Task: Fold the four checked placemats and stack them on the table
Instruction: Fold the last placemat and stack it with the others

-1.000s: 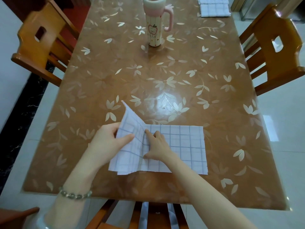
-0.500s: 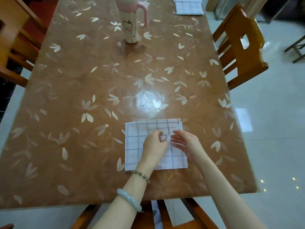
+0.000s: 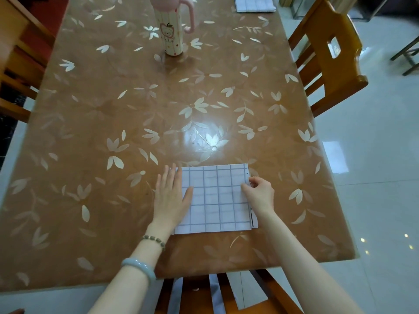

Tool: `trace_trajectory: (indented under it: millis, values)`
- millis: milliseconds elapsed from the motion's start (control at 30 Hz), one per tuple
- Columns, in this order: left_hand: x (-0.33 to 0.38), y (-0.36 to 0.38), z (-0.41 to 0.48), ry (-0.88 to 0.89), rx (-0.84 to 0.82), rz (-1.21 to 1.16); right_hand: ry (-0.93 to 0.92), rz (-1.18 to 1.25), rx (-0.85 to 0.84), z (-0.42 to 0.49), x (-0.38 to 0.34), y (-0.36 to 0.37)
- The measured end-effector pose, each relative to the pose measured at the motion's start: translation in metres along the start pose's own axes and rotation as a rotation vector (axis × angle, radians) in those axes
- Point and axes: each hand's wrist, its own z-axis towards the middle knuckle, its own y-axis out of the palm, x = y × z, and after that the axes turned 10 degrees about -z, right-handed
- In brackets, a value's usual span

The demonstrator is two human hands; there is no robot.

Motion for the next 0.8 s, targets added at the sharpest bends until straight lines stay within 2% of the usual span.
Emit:
trace_trajectory:
  millis: [167, 500, 600, 667, 733, 800]
  values:
    - [-0.024, 0.008, 0.007, 0.125, -0.186, 0.301, -0.021, 0.019, 0.028, 0.002, 0.003, 0.002]
    - [-0.024, 0.018, 0.007, 0.114, -0.156, 0.332, -0.100, -0.079, 0.053, 0.007, 0.009, 0.004]
    - [-0.025, 0.020, 0.006, 0.128, -0.125, 0.321, -0.340, -0.431, 0.293, 0.008, 0.010, 0.012]
    - [-0.026, 0.022, 0.006, 0.130, -0.121, 0.319, -0.557, -0.550, 0.415, 0.003, -0.003, 0.028]
    - [-0.026, 0.024, 0.007, 0.133, -0.106, 0.330, -0.767, -0.536, 0.340, -0.006, -0.023, 0.051]
    - [-0.026, 0.025, 0.006, 0.124, -0.106, 0.344, -0.919, -0.584, 0.178, -0.010, -0.031, 0.080]
